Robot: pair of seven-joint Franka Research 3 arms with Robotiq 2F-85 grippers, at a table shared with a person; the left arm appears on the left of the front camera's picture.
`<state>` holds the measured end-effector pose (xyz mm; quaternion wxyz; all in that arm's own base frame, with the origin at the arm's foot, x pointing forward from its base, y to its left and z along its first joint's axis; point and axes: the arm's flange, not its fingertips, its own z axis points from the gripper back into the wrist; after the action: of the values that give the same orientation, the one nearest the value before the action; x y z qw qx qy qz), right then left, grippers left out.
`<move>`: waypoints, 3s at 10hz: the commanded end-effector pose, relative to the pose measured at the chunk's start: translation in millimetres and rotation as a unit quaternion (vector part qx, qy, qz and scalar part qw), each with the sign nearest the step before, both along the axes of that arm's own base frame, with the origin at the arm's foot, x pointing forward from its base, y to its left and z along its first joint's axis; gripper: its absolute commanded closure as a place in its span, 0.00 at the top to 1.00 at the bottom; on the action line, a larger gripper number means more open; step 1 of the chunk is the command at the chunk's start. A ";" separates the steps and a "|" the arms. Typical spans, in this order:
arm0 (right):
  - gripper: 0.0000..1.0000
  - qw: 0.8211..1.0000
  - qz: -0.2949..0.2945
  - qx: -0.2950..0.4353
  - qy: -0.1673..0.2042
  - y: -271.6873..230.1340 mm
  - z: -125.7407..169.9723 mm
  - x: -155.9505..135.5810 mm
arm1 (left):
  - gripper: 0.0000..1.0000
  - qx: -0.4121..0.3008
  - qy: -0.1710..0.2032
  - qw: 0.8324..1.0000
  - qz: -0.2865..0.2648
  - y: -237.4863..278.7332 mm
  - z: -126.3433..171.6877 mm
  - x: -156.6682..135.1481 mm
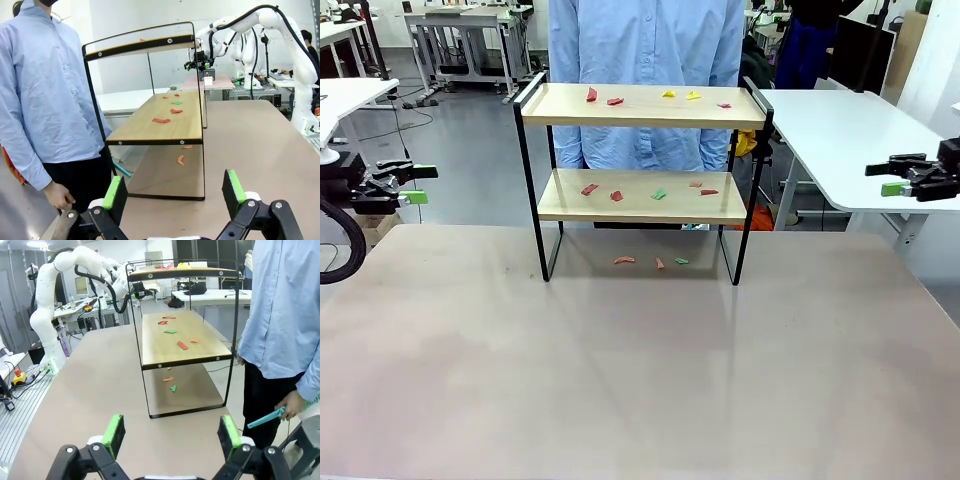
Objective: Clean the shelf.
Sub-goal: Pick up the Duster handed by the human.
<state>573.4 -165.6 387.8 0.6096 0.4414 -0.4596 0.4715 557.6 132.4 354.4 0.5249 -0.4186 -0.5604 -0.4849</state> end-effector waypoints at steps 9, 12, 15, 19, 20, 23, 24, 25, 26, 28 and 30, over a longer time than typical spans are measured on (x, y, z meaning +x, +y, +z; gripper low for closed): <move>1.00 1.000 0.000 0.001 0.000 0.3 -0.2 -0.1 | 1.00 0.000 -0.006 1.000 0.001 -0.7 0.2 -0.5; 1.00 1.000 0.000 0.001 0.000 0.3 -0.2 -0.1 | 1.00 0.000 -0.006 1.000 0.001 -0.7 0.2 -0.5; 1.00 1.000 0.000 0.001 0.000 0.3 -0.2 -0.1 | 1.00 0.000 -0.006 1.000 0.001 -0.7 0.2 -0.5; 1.00 1.000 0.000 0.001 0.000 0.3 -0.2 -0.1 | 1.00 0.000 -0.006 1.000 0.001 -0.7 0.2 -0.5; 1.00 1.000 0.000 0.001 0.000 0.3 -0.2 -0.1 | 1.00 0.000 -0.006 1.000 0.001 -0.7 0.2 -0.5; 1.00 1.000 0.000 0.001 0.000 0.3 -0.2 -0.1 | 1.00 0.000 -0.006 1.000 0.001 -0.7 0.2 -0.5; 1.00 1.000 0.000 0.001 0.000 0.3 -0.2 -0.1 | 1.00 0.000 -0.006 1.000 0.001 -0.7 0.2 -0.5; 1.00 1.000 0.000 0.001 0.000 0.3 -0.2 -0.1 | 1.00 0.000 -0.006 1.000 0.001 -0.7 0.2 -0.5; 1.00 1.000 0.000 0.001 0.000 0.3 -0.2 -0.1 | 1.00 0.000 -0.006 1.000 0.001 -0.7 0.2 -0.5; 1.00 1.000 0.000 0.000 0.001 -0.3 -1.3 -0.6 | 1.00 0.000 -0.006 1.000 0.001 -0.7 0.2 -0.5; 1.00 0.995 -0.071 -0.048 0.042 5.8 60.3 -32.8 | 1.00 0.000 -0.006 1.000 0.001 -0.7 0.2 -0.5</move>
<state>565.4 -172.0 413.6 0.6383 0.4204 -0.4579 0.4541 557.9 132.3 353.5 0.5253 -0.4185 -0.5603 -0.4847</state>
